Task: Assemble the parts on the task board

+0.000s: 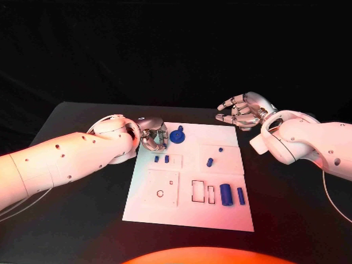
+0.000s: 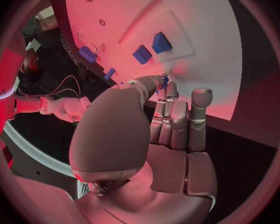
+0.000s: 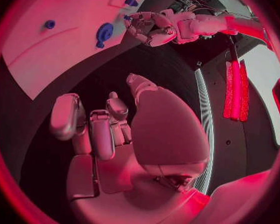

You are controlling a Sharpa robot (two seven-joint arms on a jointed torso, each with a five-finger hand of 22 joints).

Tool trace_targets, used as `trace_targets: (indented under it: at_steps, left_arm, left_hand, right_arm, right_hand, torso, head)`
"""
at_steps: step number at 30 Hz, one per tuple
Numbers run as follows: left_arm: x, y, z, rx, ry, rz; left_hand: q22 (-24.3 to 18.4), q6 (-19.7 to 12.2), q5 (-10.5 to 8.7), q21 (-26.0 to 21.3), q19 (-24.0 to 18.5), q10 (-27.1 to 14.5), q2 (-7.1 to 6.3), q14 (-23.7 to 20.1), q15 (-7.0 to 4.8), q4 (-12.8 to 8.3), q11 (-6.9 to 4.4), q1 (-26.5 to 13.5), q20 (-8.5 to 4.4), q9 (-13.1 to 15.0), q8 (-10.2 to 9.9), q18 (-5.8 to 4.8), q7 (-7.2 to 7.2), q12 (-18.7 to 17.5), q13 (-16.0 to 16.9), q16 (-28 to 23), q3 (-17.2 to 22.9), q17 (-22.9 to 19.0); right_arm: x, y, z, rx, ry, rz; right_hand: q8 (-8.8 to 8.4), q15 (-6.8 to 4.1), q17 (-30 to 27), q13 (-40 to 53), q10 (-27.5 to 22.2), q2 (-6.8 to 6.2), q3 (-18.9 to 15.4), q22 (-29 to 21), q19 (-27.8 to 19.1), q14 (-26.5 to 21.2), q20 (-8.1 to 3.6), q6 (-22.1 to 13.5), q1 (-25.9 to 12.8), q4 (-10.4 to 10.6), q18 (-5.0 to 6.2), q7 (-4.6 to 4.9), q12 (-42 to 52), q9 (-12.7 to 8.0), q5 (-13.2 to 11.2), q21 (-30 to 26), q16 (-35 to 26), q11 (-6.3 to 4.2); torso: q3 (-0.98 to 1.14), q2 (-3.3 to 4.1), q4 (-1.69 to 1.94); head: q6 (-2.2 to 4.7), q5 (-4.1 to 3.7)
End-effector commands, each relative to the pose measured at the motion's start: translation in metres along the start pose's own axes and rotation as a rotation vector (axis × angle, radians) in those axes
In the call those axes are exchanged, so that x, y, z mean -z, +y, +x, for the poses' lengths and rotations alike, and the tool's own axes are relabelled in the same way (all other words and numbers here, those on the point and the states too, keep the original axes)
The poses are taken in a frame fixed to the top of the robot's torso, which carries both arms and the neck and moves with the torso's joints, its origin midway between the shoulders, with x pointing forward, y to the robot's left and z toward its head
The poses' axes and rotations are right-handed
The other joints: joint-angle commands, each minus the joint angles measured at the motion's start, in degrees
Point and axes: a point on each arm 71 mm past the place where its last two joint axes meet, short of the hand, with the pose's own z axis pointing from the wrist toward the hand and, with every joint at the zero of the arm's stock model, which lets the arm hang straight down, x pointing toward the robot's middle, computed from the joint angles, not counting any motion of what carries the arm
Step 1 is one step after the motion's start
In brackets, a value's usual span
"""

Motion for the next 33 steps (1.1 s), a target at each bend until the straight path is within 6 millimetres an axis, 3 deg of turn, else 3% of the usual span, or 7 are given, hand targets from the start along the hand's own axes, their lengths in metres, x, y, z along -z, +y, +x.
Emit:
trace_targets:
  at_steps: [1, 33]
  left_arm:
    - [-0.0011, -0.0016, 0.0025, 0.002, 0.018, 0.01]
    - [-0.0036, -0.0016, 0.0099, 0.001, 0.075, 0.004]
  left_hand:
    - [0.0, 0.0, -0.24, 0.0, -0.1, 0.4, -0.05, 0.0, 0.07, -0.2, 0.16, -0.5, 0.08, 0.1, -0.2, -0.45, 0.24, -0.4, 0.0, 0.1, 0.2, 0.0]
    - [-0.4, 0.8, -0.49, -0.3, -0.8, 1.6, 0.05, 0.2, -0.07, -0.8, -0.09, -0.7, 0.0, 0.4, -0.2, -0.33, 0.02, -0.6, 0.3, 0.5, 0.1, 0.7]
  right_arm:
    - [0.0003, 0.0009, 0.0011, 0.007, 0.01, -0.014]
    - [0.0008, 0.0003, 0.0005, 0.007, 0.009, -0.012]
  right_hand:
    - [0.37, -0.24, 1.3, 0.1, 0.0, 0.31, 0.5, -0.1, -0.3, 2.6, -0.04, 0.1, 0.4, 0.0, 0.99, -0.27, -0.1, -0.1, 0.1, -0.3, -0.3, -0.13]
    - [0.53, -0.28, 1.3, -0.2, 0.1, 0.28, 0.7, -0.1, -0.3, 2.6, -0.09, 0.1, 0.4, 0.0, 0.99, -0.31, -0.3, -0.2, 0.0, -0.4, -0.4, -0.16]
  torso:
    - [0.03, 0.03, -0.01]
    - [0.03, -0.05, 0.04]
  head:
    - [-0.06, -0.13]
    - [-0.29, -0.17]
